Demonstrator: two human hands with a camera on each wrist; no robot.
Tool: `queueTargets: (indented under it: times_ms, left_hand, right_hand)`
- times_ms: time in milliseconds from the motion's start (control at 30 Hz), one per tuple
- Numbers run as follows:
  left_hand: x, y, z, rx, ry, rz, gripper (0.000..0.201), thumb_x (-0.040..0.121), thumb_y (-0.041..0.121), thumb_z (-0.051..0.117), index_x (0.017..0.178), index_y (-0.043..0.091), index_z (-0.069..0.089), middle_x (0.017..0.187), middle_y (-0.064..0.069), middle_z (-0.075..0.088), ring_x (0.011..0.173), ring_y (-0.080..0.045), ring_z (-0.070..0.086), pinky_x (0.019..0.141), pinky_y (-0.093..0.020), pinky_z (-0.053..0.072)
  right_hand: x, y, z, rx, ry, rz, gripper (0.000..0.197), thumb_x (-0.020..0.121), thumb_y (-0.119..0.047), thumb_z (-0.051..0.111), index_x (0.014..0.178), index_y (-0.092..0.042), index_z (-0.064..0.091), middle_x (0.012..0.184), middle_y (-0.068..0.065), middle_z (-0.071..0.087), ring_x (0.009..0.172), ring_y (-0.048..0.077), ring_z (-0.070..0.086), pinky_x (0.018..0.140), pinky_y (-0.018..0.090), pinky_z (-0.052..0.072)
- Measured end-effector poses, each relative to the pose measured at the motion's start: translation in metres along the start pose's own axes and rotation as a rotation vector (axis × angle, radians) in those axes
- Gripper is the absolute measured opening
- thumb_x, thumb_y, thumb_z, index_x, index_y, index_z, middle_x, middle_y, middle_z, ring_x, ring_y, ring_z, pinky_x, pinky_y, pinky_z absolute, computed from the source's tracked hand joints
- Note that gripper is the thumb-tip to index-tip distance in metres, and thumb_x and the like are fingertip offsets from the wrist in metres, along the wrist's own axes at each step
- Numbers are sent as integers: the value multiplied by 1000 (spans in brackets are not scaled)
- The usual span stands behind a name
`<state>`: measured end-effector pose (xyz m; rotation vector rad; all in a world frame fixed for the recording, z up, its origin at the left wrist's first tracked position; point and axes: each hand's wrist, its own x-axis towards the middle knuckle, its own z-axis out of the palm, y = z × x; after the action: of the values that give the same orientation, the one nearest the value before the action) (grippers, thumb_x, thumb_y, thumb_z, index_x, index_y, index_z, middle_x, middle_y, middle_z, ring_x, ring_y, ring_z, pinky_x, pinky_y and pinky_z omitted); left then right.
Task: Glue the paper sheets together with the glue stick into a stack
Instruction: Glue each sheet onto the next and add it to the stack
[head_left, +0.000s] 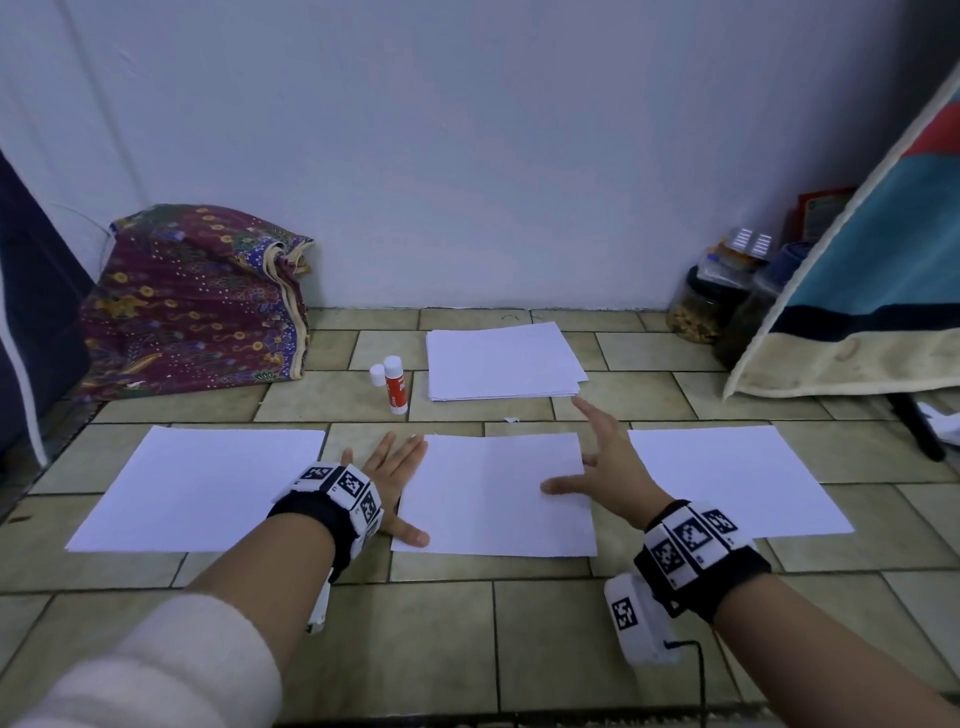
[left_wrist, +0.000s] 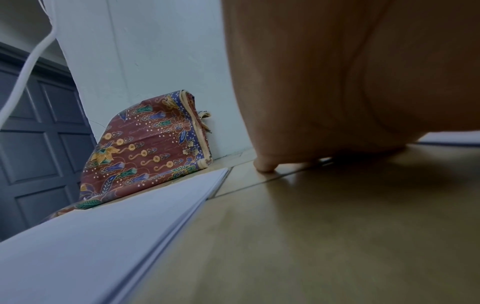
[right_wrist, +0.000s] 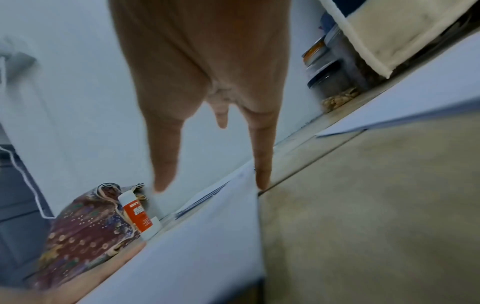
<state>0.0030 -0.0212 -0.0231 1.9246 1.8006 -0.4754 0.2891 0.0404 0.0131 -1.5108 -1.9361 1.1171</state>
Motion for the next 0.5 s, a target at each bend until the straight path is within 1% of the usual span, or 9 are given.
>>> queueTargets:
  times_ms: [67,100,167,200,267,333,367,433,500]
  left_hand:
    - [-2,1,-2,-10,-7,-3,161,20,106,22,149,21,-24,156,9,-29,144,-21,-26,111,-67,-1]
    - [-3,2,-2,-12,-10,-1,164,16,107,19,149,21,-25,156,9,-30,144,-21,-26,110,-67,-2]
    - [-3,3,-3,-10,-12,-1,172,2,105,7,148,21,-25,155,9,-31,144,-21,-27,110,-66,-2]
    - [-4,3,-3,-14,-11,-3,173,0,104,5,148,20,-25,155,8,-31,144,-21,-27,110,-66,-3]
    - [-6,5,-4,-24,-16,-21,174,0,104,7,148,18,-26,155,6,-32,144,-20,-27,111,-65,-3]
    - [-7,8,-4,-44,-9,-54,174,2,103,8,147,15,-27,155,3,-32,144,-18,-27,112,-65,-4]
    - [-7,10,-4,-60,3,-72,175,0,103,4,147,13,-27,155,2,-32,144,-18,-27,112,-64,-4]
    - [-6,12,-4,-79,20,-96,177,-3,101,-4,147,11,-27,154,1,-33,144,-17,-27,111,-63,-5]
    - [-6,13,-4,-72,15,-104,175,0,102,6,146,11,-28,153,2,-35,143,-17,-28,112,-63,-4]
  right_hand:
    - [-3,3,-1,38,73,43,77,64,-15,87,131,-31,51,135,-1,41,120,26,50,100,40,47]
    - [-5,3,-1,60,42,74,61,67,-12,86,119,-29,61,128,-2,49,116,26,55,97,41,49]
    - [-10,2,0,131,-126,138,38,71,-7,81,104,-21,69,117,-1,60,105,22,60,89,36,54]
    - [-12,0,1,133,-199,155,33,73,-4,79,102,-18,70,115,1,62,100,19,61,85,32,55]
    - [-12,-2,0,64,-215,142,30,76,0,76,103,-12,72,114,6,63,97,20,61,83,29,55]
    - [-9,-6,-4,9,-118,90,26,79,-1,73,102,-14,73,112,10,65,99,26,62,87,32,54]
    - [-7,-10,-7,1,-68,53,25,81,-3,72,100,-18,73,110,12,67,97,27,62,85,32,53]
    - [-4,-18,-14,-2,-4,-30,25,84,-3,67,101,-19,73,109,10,68,91,22,62,80,28,50]
    - [1,-26,-24,-6,64,-96,28,86,1,63,105,-16,72,110,3,66,96,16,60,83,26,47]
